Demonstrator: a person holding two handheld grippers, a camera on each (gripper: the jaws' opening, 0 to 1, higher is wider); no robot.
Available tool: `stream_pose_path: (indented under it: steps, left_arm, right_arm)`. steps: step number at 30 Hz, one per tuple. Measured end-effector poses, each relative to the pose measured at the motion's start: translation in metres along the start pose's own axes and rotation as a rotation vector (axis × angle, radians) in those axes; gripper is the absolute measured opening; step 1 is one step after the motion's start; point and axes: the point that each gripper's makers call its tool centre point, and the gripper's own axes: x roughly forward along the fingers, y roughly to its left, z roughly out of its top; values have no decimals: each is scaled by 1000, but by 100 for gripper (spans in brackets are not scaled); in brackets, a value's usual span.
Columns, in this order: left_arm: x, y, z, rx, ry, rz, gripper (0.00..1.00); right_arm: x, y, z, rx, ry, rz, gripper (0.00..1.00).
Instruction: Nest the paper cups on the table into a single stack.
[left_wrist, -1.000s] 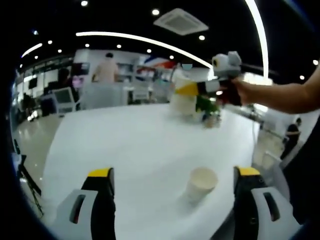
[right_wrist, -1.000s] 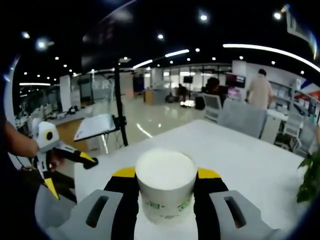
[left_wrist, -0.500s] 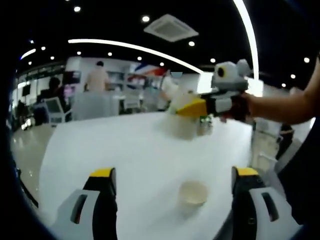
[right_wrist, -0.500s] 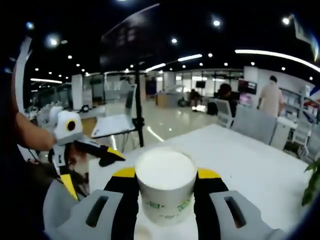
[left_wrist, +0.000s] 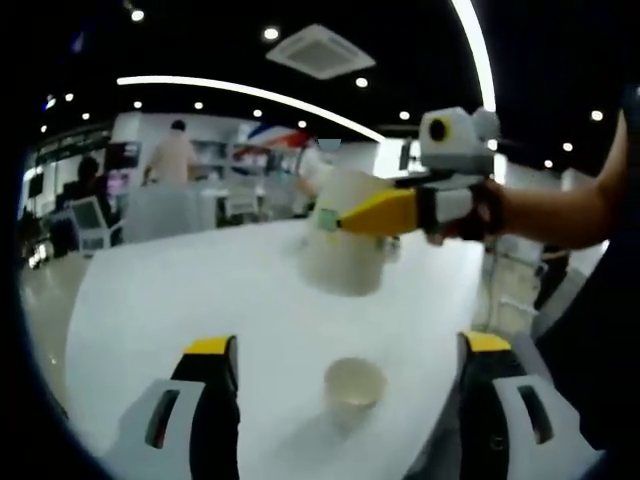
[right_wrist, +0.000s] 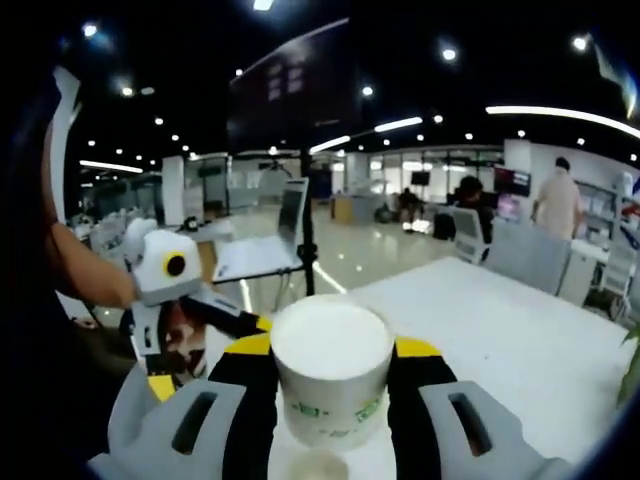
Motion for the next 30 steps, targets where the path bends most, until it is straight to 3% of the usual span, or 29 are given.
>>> stream_pose_path:
  steps: [6, 10, 16, 20, 24, 30]
  left_arm:
    - [1, -7, 6, 9, -20, -12, 84]
    - [3, -15, 9, -14, -30, -43, 75]
    - [4, -32, 17, -62, -89, -90, 61]
    - [4, -40, 16, -76, -86, -131, 49]
    - [4, -53, 20, -55, -113, -171, 43]
    - [2, -48, 29, -83, -139, -178, 28]
  right_arm:
    - [-7, 9, 0, 17, -10, 6, 40]
    - [-12, 16, -1, 15, -11, 22, 40]
    - [-20, 31, 4, 23, -124, 49, 40]
    - [-26, 34, 12, 61, -200, 57, 40]
    - [-27, 38, 10, 86, -204, 79, 40]
    - [-34, 40, 8, 123, -208, 118, 40]
